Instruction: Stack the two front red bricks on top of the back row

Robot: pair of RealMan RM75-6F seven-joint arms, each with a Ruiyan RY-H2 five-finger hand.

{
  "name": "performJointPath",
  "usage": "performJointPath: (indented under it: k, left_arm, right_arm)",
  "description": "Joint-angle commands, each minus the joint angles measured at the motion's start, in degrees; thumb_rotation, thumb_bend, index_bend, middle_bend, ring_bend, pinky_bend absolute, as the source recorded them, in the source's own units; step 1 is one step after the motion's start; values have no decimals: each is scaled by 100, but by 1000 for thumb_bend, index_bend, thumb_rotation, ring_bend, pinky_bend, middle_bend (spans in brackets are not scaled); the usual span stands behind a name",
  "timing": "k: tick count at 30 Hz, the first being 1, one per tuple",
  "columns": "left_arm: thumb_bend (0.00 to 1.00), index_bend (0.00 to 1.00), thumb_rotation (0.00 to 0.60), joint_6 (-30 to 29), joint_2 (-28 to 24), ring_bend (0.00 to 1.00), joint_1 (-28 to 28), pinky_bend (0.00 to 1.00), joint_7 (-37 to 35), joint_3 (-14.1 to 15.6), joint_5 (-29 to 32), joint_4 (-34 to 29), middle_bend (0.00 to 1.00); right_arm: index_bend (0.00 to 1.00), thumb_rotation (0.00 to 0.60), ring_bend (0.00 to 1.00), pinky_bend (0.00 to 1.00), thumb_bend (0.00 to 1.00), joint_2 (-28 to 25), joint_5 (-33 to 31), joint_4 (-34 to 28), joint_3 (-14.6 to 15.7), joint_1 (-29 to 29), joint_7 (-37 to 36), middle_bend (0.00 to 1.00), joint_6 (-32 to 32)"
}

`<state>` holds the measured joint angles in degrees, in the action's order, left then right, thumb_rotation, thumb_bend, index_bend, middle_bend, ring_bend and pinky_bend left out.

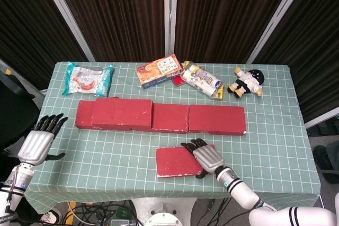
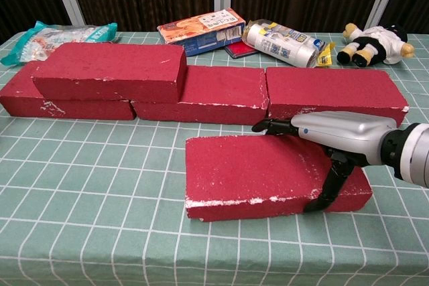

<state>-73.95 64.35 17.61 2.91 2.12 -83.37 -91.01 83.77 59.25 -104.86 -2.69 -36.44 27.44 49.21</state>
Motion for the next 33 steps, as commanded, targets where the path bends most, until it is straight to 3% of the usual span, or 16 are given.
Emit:
performJointPath:
  k: [1,11,20,27,33]
  left_arm:
    - [1,34,600,26,4,0,-10,0,8,-10,10,11,0]
    - [1,34,600,-27,-42,0,-121,0,-73,-43,-36,-11,0]
    - [1,34,600,19,-95,0,-189,0,-304,-26,-103,-6,0]
    - [1,34,600,142,-127,0,-192,0,-402,-24,-97,14,0]
    - [1,34,600,195,-40,0,-211,0,-474,13,-170,140,0]
  right_arm:
    - [0,600,72,144,7,12,38,50,50,-9,-56,242,26]
    - [20,600,136,233,59,-192,252,-166,58,2,-315,271,242]
    - [20,600,151,246,58,-823,568,-378,-586,-181,-919,270,380]
    - [33,600,162,253,42,-962,-172,184,-1116,-901,-772,280,-234]
    - [35,600,163,243,38,-808,-532,851,-1175,-1410,-763,275,-734]
